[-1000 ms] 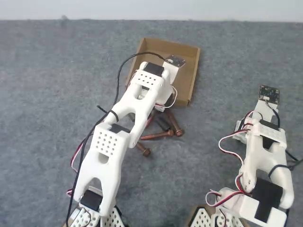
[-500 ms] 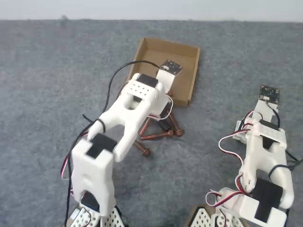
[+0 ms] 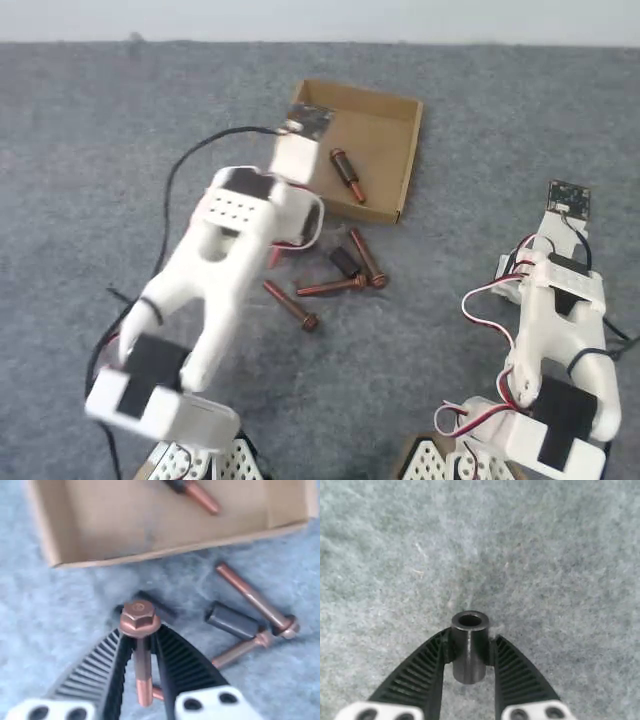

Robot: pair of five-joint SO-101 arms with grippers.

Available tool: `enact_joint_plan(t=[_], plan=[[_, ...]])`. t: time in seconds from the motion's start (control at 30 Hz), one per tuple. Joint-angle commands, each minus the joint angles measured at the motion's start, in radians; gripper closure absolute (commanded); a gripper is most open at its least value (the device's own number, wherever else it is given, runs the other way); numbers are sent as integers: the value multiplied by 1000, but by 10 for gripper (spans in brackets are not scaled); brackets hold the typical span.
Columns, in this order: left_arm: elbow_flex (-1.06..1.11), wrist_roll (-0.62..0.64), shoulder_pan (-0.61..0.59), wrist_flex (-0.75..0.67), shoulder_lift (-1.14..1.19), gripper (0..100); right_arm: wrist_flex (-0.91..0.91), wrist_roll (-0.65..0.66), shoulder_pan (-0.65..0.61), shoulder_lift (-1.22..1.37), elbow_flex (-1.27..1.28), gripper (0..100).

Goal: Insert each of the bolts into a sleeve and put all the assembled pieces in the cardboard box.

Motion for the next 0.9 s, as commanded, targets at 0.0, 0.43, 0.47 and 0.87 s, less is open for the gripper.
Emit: enact_joint_plan(t=[0.0,0.43,0.47,0.87], plan=[[67,-3,-72,-81,-166,988,2,17,-8,-7,-57,992],[507,-2,-473,-353,-384,988,8,18,-8,-7,-54,992],[527,-2,-502,-354,-379,988,8,18,-10,-7,-54,992],[587,-6,-697,-356,-324,988,-168,18,-179,-18,-57,992]])
